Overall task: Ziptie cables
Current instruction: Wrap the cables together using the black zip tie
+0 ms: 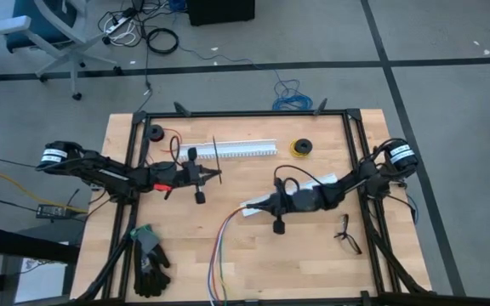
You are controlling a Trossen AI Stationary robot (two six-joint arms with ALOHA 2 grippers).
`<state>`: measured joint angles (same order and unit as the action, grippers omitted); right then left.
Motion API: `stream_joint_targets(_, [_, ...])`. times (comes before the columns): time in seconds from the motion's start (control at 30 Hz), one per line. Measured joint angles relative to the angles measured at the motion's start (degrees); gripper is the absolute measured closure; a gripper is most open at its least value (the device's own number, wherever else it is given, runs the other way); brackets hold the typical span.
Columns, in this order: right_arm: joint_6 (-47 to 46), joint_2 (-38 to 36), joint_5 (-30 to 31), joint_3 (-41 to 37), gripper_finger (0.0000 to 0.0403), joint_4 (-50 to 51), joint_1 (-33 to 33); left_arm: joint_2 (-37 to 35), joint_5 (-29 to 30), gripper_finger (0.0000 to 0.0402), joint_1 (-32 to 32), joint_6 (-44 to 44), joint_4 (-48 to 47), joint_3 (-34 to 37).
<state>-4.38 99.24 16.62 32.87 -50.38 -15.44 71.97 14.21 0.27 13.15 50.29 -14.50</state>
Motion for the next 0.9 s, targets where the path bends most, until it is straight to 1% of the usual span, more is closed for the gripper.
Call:
stream_joint_targets(0.07, [1.6,0.0,-3.8,2.8,0.0403,4.2,2.4,0.7,1.1,0.04,0.0,-0.3,0.2,-1.0])
stream_joint_targets(0.13, [3.1,0.0,-6.8,6.0,0.0402,11.3,4.6,1.9,1.1,0.04,0.0,-0.6,0.1,-1.8])
stream_joint_targets(0.23, [5.7,0.0,-9.8,10.3,0.0402,19.1,7.1,4.2,1.1,0.04,0.0,-0.5,0.1,-2.9])
stream_joint_targets(0.43, [11.8,0.0,-15.2,14.7,0.0402,20.7,10.4,9.3,1.1,0.04,0.0,-1.4,0.8,-3.9])
stream_joint_targets(0.57, [13.5,0.0,-16.1,16.5,0.0402,22.8,11.7,12.8,1.1,0.04,0.1,-1.8,3.7,-5.1])
stream_joint_targets(0.7, [11.5,0.0,-17.3,16.8,0.04,25.6,12.2,15.7,1.1,0.04,0.1,-1.6,5.9,-6.5])
stream_joint_targets(0.8, [11.6,0.0,-17.1,16.8,0.0386,26.3,12.2,17.0,1.1,0.04,0.1,-1.6,6.0,-7.2])
stream_joint_targets(0.9, [12.0,0.0,-15.6,16.8,0.0364,26.3,12.3,18.2,1.1,0.04,0.1,-1.5,6.3,-7.8])
